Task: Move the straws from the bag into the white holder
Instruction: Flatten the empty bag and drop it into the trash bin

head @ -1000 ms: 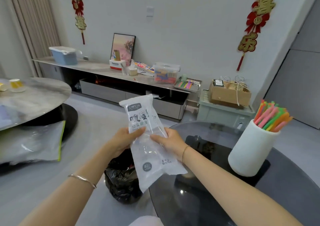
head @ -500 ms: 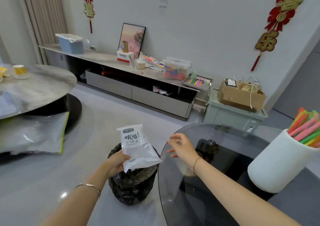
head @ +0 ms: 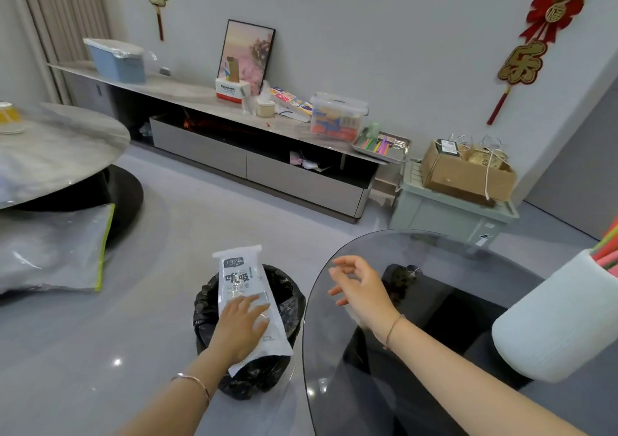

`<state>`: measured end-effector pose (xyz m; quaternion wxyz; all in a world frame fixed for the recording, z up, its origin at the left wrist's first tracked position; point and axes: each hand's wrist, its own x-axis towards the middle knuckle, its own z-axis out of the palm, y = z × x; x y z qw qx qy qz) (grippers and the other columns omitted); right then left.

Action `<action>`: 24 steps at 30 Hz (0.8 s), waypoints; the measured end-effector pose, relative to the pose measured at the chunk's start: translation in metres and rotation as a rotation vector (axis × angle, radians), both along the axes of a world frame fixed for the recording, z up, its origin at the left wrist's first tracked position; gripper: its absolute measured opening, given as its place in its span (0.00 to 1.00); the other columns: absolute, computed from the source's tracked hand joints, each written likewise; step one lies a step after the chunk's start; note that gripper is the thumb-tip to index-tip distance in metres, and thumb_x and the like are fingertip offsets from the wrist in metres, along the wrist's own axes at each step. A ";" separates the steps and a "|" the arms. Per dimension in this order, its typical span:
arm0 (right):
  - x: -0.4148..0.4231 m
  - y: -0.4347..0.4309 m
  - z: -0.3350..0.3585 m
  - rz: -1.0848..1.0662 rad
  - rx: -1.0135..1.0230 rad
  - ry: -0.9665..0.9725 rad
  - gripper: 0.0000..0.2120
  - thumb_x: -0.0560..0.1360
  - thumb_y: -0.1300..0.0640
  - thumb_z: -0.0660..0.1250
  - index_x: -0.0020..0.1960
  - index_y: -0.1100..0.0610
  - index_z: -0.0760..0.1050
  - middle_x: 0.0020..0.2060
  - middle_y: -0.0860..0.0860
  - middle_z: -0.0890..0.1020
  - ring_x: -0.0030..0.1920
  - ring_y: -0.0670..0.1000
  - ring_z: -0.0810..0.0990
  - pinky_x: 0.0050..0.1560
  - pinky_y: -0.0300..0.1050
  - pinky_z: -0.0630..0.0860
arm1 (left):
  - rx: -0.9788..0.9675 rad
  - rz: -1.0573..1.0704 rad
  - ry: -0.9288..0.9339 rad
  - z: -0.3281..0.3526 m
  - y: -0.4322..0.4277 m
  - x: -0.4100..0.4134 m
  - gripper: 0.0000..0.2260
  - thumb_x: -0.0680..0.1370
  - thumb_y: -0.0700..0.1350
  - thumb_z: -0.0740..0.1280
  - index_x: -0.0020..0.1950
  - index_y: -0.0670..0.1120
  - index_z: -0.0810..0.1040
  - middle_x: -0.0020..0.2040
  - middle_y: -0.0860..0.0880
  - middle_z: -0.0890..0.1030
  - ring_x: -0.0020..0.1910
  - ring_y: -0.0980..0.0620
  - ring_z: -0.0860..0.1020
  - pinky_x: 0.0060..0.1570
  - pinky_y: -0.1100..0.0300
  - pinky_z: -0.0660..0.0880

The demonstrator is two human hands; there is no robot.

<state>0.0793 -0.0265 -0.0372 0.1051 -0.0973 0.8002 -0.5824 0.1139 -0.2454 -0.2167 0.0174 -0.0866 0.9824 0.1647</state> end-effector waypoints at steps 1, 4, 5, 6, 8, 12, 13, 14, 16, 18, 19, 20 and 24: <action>0.000 0.000 -0.001 0.002 -0.003 0.002 0.05 0.77 0.57 0.63 0.52 0.53 0.72 0.47 0.47 0.76 0.33 0.45 0.79 0.31 0.35 0.77 | -0.006 -0.059 -0.116 -0.007 0.001 -0.002 0.22 0.82 0.56 0.49 0.76 0.55 0.59 0.77 0.50 0.59 0.76 0.48 0.56 0.74 0.53 0.52; -0.001 0.000 -0.001 0.001 -0.018 -0.009 0.05 0.77 0.57 0.63 0.53 0.54 0.73 0.48 0.49 0.77 0.34 0.46 0.79 0.32 0.37 0.77 | 0.000 -0.152 -0.406 -0.019 0.000 -0.009 0.23 0.83 0.53 0.44 0.77 0.53 0.55 0.79 0.46 0.52 0.78 0.47 0.53 0.74 0.47 0.53; 0.000 0.000 -0.001 0.003 -0.023 -0.013 0.05 0.77 0.58 0.63 0.52 0.54 0.73 0.49 0.50 0.77 0.34 0.46 0.79 0.32 0.37 0.77 | 0.047 -0.127 -0.452 -0.019 0.000 -0.011 0.23 0.83 0.54 0.43 0.78 0.53 0.55 0.79 0.45 0.51 0.78 0.47 0.52 0.74 0.46 0.53; 0.001 0.002 -0.002 0.007 -0.024 -0.015 0.05 0.77 0.58 0.64 0.52 0.54 0.73 0.50 0.52 0.77 0.34 0.46 0.79 0.32 0.37 0.77 | 0.108 -0.083 -0.479 -0.018 0.001 -0.015 0.23 0.82 0.55 0.42 0.78 0.52 0.54 0.79 0.45 0.51 0.78 0.47 0.52 0.75 0.47 0.52; 0.003 0.007 -0.005 0.013 -0.024 -0.017 0.05 0.76 0.57 0.64 0.52 0.55 0.74 0.51 0.53 0.78 0.34 0.45 0.80 0.33 0.38 0.77 | 0.233 0.021 -0.521 -0.015 0.004 -0.023 0.25 0.82 0.57 0.40 0.78 0.50 0.53 0.79 0.46 0.53 0.78 0.46 0.53 0.75 0.49 0.50; 0.007 0.026 -0.004 0.033 0.019 -0.015 0.07 0.76 0.57 0.64 0.54 0.56 0.74 0.52 0.53 0.79 0.35 0.45 0.80 0.34 0.38 0.78 | 0.450 0.228 -0.515 -0.011 0.006 -0.029 0.30 0.81 0.59 0.41 0.76 0.43 0.60 0.77 0.42 0.61 0.75 0.44 0.60 0.74 0.53 0.53; 0.006 0.030 -0.001 0.028 0.022 -0.011 0.07 0.76 0.58 0.64 0.54 0.56 0.74 0.52 0.53 0.79 0.36 0.45 0.80 0.34 0.38 0.77 | 0.446 0.230 -0.450 -0.007 0.006 -0.028 0.30 0.82 0.59 0.41 0.75 0.43 0.63 0.75 0.42 0.64 0.74 0.44 0.63 0.74 0.53 0.55; 0.006 0.037 0.003 0.015 0.020 0.001 0.07 0.76 0.58 0.64 0.54 0.56 0.74 0.51 0.53 0.79 0.36 0.45 0.80 0.34 0.37 0.77 | 0.414 0.234 -0.342 0.002 0.010 -0.026 0.29 0.82 0.58 0.42 0.74 0.44 0.66 0.73 0.42 0.68 0.72 0.44 0.66 0.72 0.53 0.59; 0.003 0.041 0.011 -0.018 0.010 0.031 0.07 0.77 0.59 0.64 0.54 0.57 0.74 0.50 0.54 0.78 0.36 0.46 0.79 0.33 0.36 0.77 | 0.344 0.255 -0.076 0.023 0.012 -0.024 0.26 0.82 0.58 0.45 0.68 0.47 0.72 0.67 0.44 0.76 0.65 0.44 0.73 0.65 0.53 0.68; 0.005 0.052 0.021 -0.047 0.017 0.083 0.07 0.77 0.59 0.63 0.54 0.57 0.74 0.50 0.53 0.78 0.37 0.46 0.79 0.34 0.35 0.77 | 0.341 0.247 0.146 0.056 0.026 -0.022 0.23 0.81 0.58 0.47 0.64 0.49 0.75 0.60 0.47 0.80 0.60 0.45 0.77 0.58 0.53 0.72; 0.008 0.059 0.026 -0.055 0.031 0.119 0.07 0.77 0.58 0.63 0.54 0.56 0.73 0.50 0.52 0.78 0.38 0.45 0.79 0.37 0.35 0.77 | 0.350 0.218 0.233 0.074 0.036 -0.022 0.22 0.81 0.58 0.48 0.63 0.50 0.75 0.59 0.48 0.81 0.58 0.46 0.78 0.55 0.53 0.73; 0.013 0.069 0.032 -0.060 0.053 0.165 0.07 0.77 0.58 0.64 0.54 0.55 0.73 0.51 0.51 0.78 0.40 0.45 0.79 0.40 0.35 0.77 | 0.372 0.168 0.302 0.093 0.049 -0.021 0.21 0.81 0.58 0.49 0.64 0.50 0.74 0.58 0.49 0.81 0.58 0.47 0.78 0.53 0.54 0.73; 0.029 0.110 0.065 -0.057 0.174 0.443 0.09 0.76 0.56 0.65 0.56 0.49 0.71 0.53 0.47 0.77 0.46 0.43 0.78 0.46 0.32 0.76 | 0.492 -0.095 0.444 0.162 0.111 -0.023 0.21 0.81 0.57 0.53 0.71 0.50 0.69 0.68 0.51 0.74 0.68 0.52 0.71 0.64 0.57 0.66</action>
